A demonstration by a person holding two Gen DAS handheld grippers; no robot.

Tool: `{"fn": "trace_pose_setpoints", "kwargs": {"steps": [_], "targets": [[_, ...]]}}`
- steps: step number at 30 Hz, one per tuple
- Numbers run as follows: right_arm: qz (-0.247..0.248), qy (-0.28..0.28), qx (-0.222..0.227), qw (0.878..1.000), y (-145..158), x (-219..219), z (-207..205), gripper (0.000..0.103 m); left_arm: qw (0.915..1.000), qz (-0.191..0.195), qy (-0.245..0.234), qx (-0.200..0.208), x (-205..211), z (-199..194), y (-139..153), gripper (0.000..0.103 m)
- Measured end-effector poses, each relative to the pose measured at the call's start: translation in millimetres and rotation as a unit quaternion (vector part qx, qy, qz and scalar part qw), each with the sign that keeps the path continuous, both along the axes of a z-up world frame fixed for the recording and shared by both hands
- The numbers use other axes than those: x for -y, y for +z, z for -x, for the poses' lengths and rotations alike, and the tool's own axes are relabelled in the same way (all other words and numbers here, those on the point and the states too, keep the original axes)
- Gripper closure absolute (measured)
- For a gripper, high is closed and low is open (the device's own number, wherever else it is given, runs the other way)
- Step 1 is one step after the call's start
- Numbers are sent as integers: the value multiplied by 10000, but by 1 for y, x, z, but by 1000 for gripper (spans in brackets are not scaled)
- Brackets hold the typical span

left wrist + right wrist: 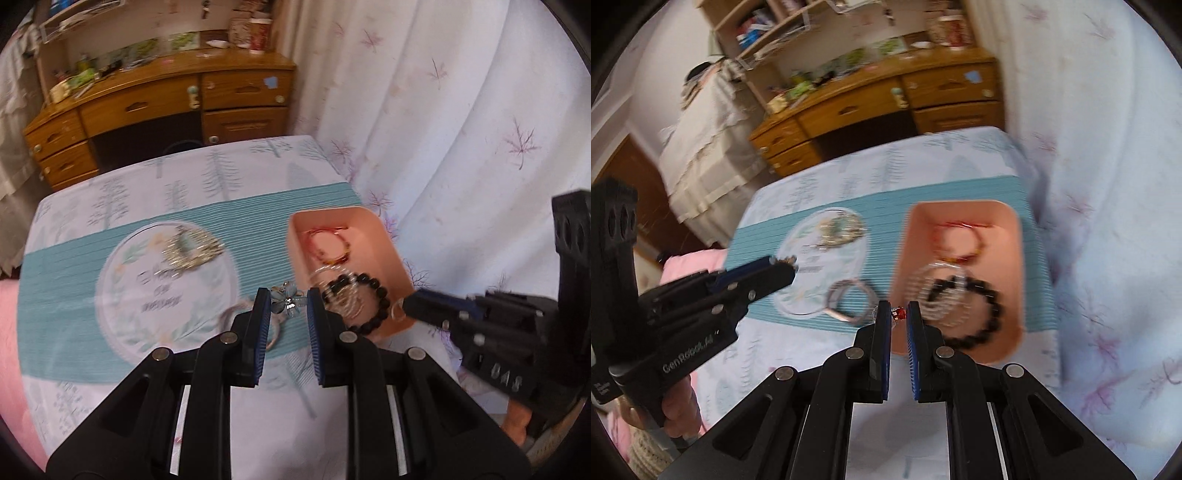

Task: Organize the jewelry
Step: 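Carry the small pieces into the pink box and open both tools, then withdraw both tools from the box and move them to the remaining rings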

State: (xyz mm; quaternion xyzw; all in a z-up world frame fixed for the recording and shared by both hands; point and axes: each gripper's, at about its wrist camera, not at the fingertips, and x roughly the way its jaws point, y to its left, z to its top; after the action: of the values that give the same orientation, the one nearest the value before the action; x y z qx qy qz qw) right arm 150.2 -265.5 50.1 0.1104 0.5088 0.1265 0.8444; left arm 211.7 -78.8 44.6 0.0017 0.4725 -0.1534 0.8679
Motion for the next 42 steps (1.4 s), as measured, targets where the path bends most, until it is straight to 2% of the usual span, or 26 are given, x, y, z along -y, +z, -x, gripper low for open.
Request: {"fn": "trace_pose_setpoints", "kwargs": {"steps": [7, 13, 14, 16, 17, 18, 24, 31, 42], "targets": [[7, -313, -422, 9986, -36, 33, -12, 95, 9991, -130, -24, -406, 48, -38, -41, 86], [41, -502, -698, 9963, -61, 40, -26, 92, 9975, -290, -174, -618, 60, -42, -60, 85], [-18, -514, -738, 9959, -64, 41, -27, 90, 9973, -304, -175, -639, 58, -42, -62, 83], [-18, -541, -750, 9957, -69, 42, -29, 86, 9972, -327, -160, -656, 55, -40, -63, 75], [-23, -550, -753, 9956, -69, 41, -30, 86, 9972, -334, -139, -651, 53, -38, -63, 66], [-51, -545, -756, 9956, -70, 40, -29, 86, 9973, -332, -125, -641, 50, -37, -62, 61], [-18, -373, -646, 9972, -61, 26, -20, 86, 9983, -309, -57, -488, 30, -19, -50, 61], [111, 115, -439, 9989, -43, -15, 3, 86, 9982, -571, 81, -157, -15, 22, -37, 61], [179, 1061, -178, 9940, -23, -107, 45, 84, 9898, -973, 963, 388, -114, 99, -13, 60]]}}
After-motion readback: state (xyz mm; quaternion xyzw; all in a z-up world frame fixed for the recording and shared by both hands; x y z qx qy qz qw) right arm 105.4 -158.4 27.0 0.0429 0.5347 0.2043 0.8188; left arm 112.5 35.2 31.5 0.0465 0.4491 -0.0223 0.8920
